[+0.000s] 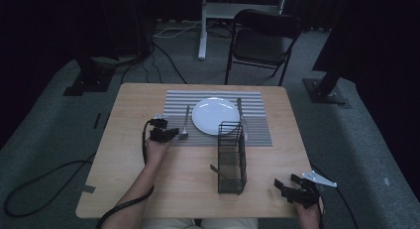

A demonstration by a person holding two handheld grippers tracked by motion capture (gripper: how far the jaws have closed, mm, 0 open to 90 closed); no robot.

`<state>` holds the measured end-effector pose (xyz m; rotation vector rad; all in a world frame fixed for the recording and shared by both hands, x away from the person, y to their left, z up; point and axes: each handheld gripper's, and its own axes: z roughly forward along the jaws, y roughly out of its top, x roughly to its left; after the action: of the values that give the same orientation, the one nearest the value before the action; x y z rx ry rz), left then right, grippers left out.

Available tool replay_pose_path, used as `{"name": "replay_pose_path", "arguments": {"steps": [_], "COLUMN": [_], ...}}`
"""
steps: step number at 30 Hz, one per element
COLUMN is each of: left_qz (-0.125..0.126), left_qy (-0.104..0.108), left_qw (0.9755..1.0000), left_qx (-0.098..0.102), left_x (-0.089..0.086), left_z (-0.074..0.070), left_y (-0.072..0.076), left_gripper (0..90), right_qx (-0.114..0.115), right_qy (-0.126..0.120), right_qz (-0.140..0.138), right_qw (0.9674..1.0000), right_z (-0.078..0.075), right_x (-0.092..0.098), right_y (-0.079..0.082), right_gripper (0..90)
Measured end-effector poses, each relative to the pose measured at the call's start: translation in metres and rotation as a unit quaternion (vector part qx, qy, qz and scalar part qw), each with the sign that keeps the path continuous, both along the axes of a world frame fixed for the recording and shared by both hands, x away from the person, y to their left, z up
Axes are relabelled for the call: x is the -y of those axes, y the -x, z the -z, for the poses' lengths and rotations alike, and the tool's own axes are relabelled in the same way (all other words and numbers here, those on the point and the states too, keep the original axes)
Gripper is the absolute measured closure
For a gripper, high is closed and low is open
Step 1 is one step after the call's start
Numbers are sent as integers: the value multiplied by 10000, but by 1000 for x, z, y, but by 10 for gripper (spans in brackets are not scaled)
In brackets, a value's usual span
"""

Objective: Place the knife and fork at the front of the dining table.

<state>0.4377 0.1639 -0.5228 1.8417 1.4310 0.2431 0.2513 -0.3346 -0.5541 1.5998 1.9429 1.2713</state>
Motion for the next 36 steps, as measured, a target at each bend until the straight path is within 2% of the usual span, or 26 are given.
{"name": "replay_pose_path", "arguments": {"steps": [3, 10, 14, 17, 19, 21, 22, 24, 27, 29, 30, 32, 34, 35, 36], "left_qz": [64, 235, 260, 283, 298, 327, 397, 508, 704, 911, 955, 1136, 1205, 1282, 1317], "left_qy": [90, 9, -15, 3, 22, 55, 143, -7, -3, -1, 2, -9, 8, 122, 120], "left_qw": [9999, 9997, 9996, 9995, 9995, 9994, 9991, 9985, 9973, 9956, 9951, 9927, 9918, 9904, 9897], "left_qx": [-39, -109, -88, -124, -69, 15, 53, 198, 207, 232, 257, 397, 432, 505, 551], "left_x": [-1, 7, 11, 10, 7, 3, 2, 3, 7, 11, 12, 17, 18, 20, 21], "left_z": [6, 12, 13, 12, 9, 4, 2, -5, -14, -19, -21, -29, -32, -38, -41], "left_y": [6, 9, 10, 11, 15, 21, 24, 35, 49, 59, 63, 76, 82, 91, 95], "left_gripper": [900, 900, 900, 900, 876, 814, 771, 680, 554, 533, 486, 440, 437, 437, 433], "right_qx": [8, -20, -28, -31, -24, -22, -19, -27, -29, -32, -37, -39, -42, -39, -42], "right_qy": [-25, 7, -1, 4, -7, -25, -29, -20, -8, 7, 15, 14, 8, 4, 3], "right_qz": [2, -1, 0, -3, -8, -7, -5, -7, -5, -5, -5, -3, -1, -1, -1], "right_qw": [10000, 10000, 10000, 10000, 10000, 10000, 10000, 10000, 10000, 10000, 10000, 10000, 10000, 10000, 10000], "right_z": [0, 0, 0, 0, 0, 0, 0, 0, 0, 0, 0, 0, 0, 1, 1], "right_x": [1, 0, 0, 0, 0, 1, 1, 1, 0, 0, 0, 0, 0, 0, 0], "right_y": [0, 0, 0, 0, 0, 0, 0, 0, 0, 0, 0, 0, 0, 0, 0], "right_gripper": [142, 142, 142, 142, 142, 142, 142, 142, 142, 142, 142, 142, 142, 142, 142]}}
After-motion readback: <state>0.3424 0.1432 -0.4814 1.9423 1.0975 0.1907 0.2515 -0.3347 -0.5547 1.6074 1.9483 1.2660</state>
